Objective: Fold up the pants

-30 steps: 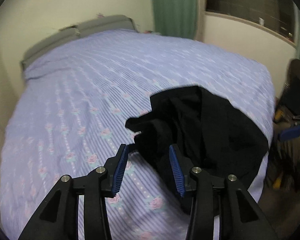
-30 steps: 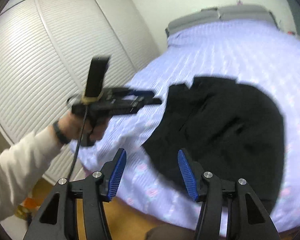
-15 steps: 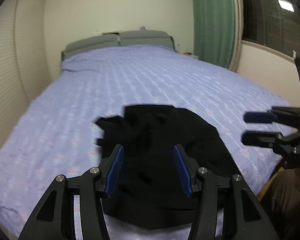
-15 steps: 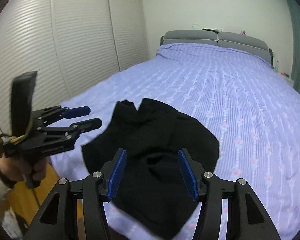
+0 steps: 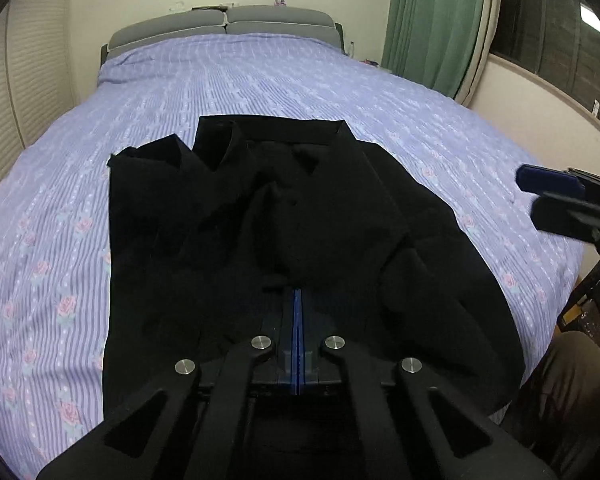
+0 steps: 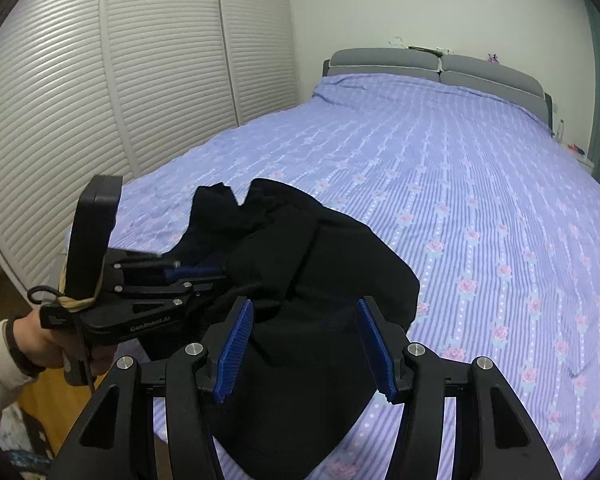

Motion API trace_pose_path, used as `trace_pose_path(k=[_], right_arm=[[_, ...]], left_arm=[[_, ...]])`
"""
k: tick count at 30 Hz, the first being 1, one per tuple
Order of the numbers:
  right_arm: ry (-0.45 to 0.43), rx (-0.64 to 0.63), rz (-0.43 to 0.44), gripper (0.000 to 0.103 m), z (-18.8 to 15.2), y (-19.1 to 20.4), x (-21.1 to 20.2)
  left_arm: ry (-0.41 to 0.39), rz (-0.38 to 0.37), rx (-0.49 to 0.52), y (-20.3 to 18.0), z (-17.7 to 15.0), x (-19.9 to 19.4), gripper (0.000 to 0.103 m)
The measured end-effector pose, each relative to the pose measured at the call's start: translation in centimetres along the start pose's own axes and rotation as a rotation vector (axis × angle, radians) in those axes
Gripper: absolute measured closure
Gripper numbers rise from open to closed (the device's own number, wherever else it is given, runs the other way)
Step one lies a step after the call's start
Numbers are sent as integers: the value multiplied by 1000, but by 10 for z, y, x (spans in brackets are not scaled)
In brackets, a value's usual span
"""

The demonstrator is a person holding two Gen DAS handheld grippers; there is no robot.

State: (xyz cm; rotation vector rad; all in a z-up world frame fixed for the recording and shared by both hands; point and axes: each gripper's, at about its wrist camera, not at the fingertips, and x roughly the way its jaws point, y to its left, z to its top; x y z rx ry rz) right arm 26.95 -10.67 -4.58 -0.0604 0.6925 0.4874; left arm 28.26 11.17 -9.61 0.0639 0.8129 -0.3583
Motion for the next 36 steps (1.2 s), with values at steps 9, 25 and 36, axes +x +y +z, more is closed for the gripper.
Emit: trace_pose_path(k=[9,25,36], right_arm=[[-19,6,-4,48,7,-4,3],[-15,32,-21,48,7,-15,2],[-6,71,-32,48,8,-19,8]], left_arm=[[-46,59,-97,25,-28,-38,101],[44,28,71,12,4,3,64],[36,58,32,15,-16,-15,98]])
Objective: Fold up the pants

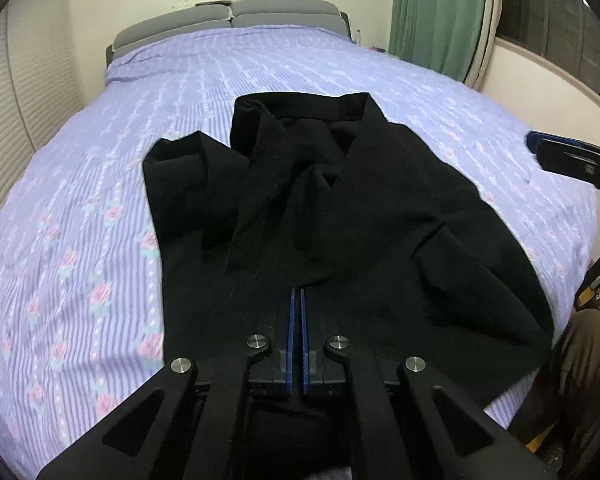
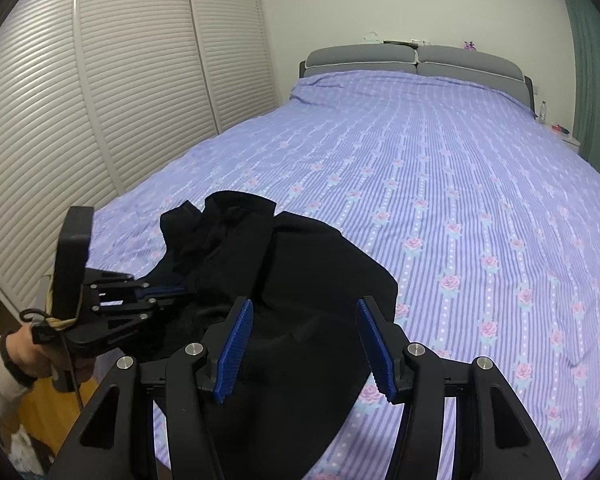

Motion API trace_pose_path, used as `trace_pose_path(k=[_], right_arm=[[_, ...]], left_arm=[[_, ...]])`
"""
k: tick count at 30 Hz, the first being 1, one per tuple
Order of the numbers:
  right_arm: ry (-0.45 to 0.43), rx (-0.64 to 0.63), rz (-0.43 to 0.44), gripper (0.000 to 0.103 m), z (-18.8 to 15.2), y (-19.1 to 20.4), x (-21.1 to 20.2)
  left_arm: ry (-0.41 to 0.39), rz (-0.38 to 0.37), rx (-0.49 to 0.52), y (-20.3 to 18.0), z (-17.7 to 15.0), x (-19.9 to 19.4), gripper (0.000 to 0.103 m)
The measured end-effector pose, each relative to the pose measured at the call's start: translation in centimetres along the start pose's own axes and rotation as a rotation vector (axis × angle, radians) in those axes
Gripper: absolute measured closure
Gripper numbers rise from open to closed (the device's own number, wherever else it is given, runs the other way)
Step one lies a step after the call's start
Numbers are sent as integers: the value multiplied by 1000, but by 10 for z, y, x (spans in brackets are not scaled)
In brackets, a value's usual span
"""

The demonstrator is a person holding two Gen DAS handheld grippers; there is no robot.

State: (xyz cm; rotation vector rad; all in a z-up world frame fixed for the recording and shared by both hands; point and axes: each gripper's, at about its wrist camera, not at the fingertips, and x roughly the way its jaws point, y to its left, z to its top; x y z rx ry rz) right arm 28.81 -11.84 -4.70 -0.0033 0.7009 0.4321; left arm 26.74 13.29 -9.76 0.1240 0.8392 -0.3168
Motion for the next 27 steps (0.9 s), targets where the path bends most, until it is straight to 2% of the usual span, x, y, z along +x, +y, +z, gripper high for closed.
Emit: trace_pose_path(k=[7,13,20,27], right_arm=[[-10,-22,3,48,12,4,3],[3,-53,23,48,24,17,17],[47,-123,65,48,29,46,42],[112,-252,81,43,41,82,80]], left_arm=[[-35,28,-113,12,-37,-43,99],[6,26,-201,21,-69,-49,98],[-8,20,-259,23,-86,-53,98],[-8,25,-250,16,-95,-59,98]])
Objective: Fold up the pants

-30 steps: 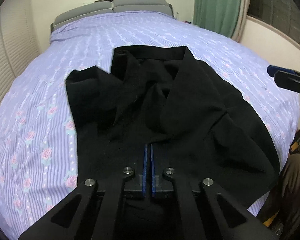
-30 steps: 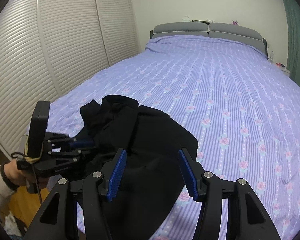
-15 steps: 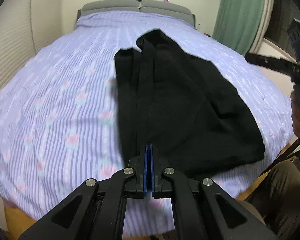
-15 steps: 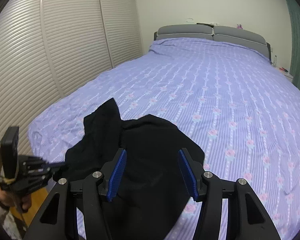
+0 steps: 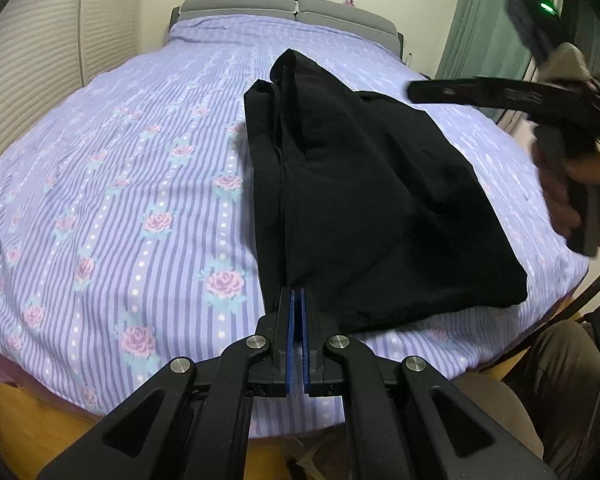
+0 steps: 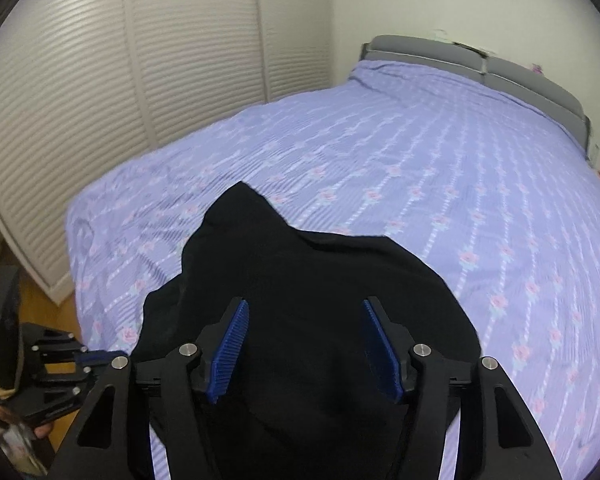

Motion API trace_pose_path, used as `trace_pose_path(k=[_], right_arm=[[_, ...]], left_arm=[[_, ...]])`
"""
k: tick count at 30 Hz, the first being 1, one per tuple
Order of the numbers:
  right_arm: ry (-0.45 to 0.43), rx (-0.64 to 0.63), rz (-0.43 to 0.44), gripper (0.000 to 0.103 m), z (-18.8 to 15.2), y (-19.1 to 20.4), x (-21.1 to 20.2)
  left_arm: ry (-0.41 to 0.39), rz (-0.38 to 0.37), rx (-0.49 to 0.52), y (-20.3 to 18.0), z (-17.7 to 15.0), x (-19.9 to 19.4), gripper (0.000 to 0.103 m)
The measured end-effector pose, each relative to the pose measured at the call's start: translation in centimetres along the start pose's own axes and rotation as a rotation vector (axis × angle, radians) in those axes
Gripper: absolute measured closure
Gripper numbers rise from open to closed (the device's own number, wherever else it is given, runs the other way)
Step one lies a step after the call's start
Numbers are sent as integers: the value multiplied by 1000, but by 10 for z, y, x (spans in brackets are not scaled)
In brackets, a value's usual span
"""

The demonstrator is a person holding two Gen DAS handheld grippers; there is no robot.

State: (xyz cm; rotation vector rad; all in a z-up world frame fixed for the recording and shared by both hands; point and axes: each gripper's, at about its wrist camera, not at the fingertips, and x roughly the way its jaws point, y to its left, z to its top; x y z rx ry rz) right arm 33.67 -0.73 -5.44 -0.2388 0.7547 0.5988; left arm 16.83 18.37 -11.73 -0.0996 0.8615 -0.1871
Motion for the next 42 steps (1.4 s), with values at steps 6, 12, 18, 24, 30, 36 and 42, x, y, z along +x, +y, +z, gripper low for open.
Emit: trace_pose_path(k=[6,12,18,24,30,36,42], right_arm=[[86,-131,-14,43,25,29,47],[186,-245,-78,44,30,56,103],[196,-185,-101,43,38,48,124],[128,-130,-4,43,50,35,93],[137,-286,52,43,68,23,82],[346,-379,189,43,74,12,133],[320,-378,244,94,79,11,142]], left_arm=[[-12,-7,-45,8,-7,-6,97],[-15,-1,-61,14,-11,-11,96],[-33,6,-72,18,-3,-17,96],[-101,24,-79,6,12,-37,85],[-148,65,-118,-15,24,-35,72],[-73,105,-210,-12,17,-8,72],[-40,104,-251,-5,4,7,72]])
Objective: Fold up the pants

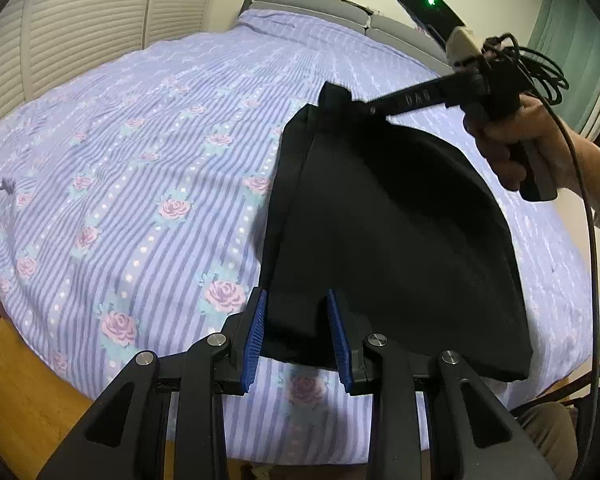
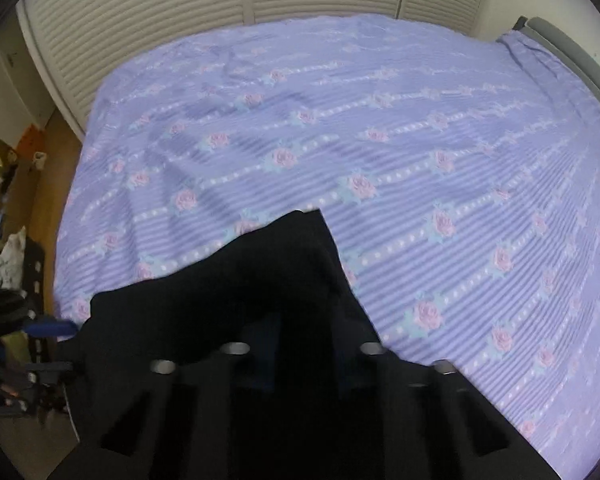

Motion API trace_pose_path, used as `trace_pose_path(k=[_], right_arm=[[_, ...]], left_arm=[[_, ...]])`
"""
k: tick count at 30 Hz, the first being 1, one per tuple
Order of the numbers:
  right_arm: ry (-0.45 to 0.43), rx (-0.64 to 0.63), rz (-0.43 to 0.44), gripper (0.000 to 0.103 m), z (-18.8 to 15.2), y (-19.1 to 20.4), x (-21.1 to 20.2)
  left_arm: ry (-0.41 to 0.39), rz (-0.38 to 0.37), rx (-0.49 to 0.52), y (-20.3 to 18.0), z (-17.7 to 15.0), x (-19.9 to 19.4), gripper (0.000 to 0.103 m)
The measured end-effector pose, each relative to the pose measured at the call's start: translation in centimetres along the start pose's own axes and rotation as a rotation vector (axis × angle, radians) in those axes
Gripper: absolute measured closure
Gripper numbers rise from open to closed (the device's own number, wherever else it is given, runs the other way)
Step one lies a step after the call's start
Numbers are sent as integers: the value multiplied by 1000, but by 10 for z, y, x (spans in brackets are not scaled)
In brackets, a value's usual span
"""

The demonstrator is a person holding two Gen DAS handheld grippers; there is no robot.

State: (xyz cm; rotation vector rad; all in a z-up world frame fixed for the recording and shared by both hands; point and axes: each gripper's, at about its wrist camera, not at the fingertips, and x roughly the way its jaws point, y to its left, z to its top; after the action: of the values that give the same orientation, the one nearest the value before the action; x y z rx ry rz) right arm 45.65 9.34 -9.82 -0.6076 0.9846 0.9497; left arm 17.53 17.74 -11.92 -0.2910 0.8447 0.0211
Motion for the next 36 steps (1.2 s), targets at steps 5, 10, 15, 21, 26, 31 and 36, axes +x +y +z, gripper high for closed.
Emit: trace_pose_path(k=[5,10,15,21,26,31,36], right_arm=[[-7,107,-52,95,4,-25,10],[-31,119,-45,88,1,-24,10],[-97,151,-57,53,-8,-23,-10],[-215,134,-113,37,-28,4,-55],[-257,171,-138,37,-58,14,-86],[-304,296,-157,37,-104,12,-114],[-310,421,-196,37,-155,13,-125]], left_arm=[[-3,-8,-5,1,5,9,72],[-2,-1,15,0,2,3,72],[-17,-2,6,4,-4,-9,72],[-47,-48,-19,6,-6,-21,64],[-75,-51,-20,2,1,-19,64],[-44,-40,-3,1,4,-2,101],[-51,-3,55,-4,-7,-10,101]])
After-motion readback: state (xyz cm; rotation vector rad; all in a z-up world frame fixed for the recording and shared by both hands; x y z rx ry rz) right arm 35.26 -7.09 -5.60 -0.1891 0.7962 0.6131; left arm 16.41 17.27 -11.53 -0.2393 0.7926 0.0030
